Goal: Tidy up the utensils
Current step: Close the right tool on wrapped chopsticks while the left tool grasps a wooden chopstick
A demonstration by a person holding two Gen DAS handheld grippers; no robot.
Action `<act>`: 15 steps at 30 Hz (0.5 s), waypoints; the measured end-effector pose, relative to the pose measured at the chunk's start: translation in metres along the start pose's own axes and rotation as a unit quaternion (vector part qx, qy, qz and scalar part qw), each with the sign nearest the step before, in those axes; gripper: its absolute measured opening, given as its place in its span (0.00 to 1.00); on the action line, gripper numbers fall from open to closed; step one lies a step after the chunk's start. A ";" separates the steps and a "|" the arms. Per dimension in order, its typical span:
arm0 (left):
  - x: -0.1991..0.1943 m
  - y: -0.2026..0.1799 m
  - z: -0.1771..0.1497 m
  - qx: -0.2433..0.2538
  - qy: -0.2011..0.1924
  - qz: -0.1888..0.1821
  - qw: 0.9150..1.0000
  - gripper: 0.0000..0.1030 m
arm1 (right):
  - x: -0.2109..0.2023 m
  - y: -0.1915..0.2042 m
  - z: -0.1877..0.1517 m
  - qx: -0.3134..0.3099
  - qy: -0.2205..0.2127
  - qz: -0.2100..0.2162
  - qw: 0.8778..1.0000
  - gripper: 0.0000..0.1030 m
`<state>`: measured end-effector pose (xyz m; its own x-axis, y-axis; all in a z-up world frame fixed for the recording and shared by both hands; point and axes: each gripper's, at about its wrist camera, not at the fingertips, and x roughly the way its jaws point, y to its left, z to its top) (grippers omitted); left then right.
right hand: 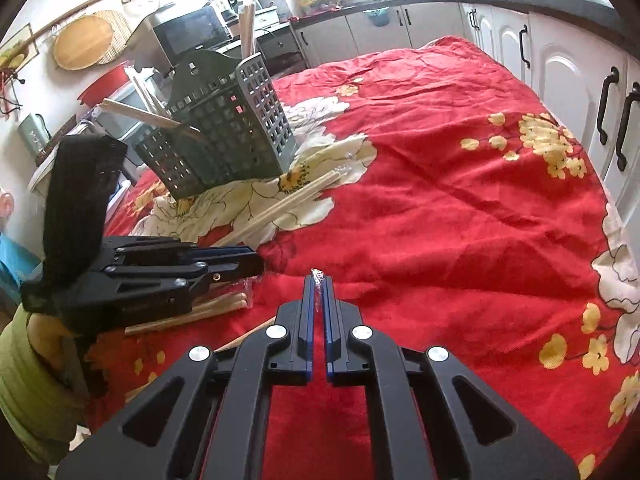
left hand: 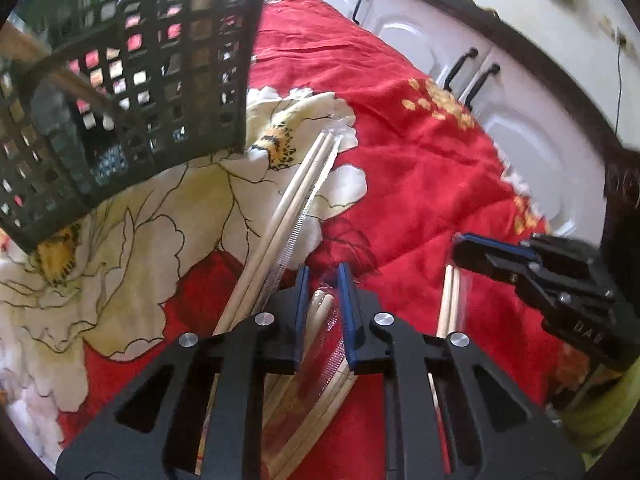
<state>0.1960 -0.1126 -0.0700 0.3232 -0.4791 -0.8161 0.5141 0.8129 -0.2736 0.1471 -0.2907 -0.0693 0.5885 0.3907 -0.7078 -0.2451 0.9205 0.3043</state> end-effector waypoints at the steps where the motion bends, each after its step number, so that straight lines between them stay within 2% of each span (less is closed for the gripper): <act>1: 0.000 0.004 0.001 -0.008 0.001 -0.008 1.000 0.08 | -0.001 0.001 0.000 0.000 -0.002 0.000 1.000 0.04; 8: -0.003 0.004 -0.001 -0.007 0.002 -0.021 1.000 0.07 | -0.006 0.006 0.008 -0.002 -0.013 0.003 1.000 0.04; 11: -0.004 0.001 -0.003 0.000 0.006 -0.042 0.999 0.07 | -0.008 0.006 0.009 0.000 -0.018 0.002 1.000 0.04; 15: -0.001 -0.004 -0.003 0.016 0.012 -0.036 0.999 0.07 | -0.009 0.006 0.011 0.000 -0.022 0.002 1.000 0.04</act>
<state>0.1914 -0.1148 -0.0694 0.2659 -0.5281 -0.8065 0.5605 0.7653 -0.3164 0.1489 -0.2893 -0.0538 0.6202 0.3944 -0.6780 -0.2476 0.9186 0.3079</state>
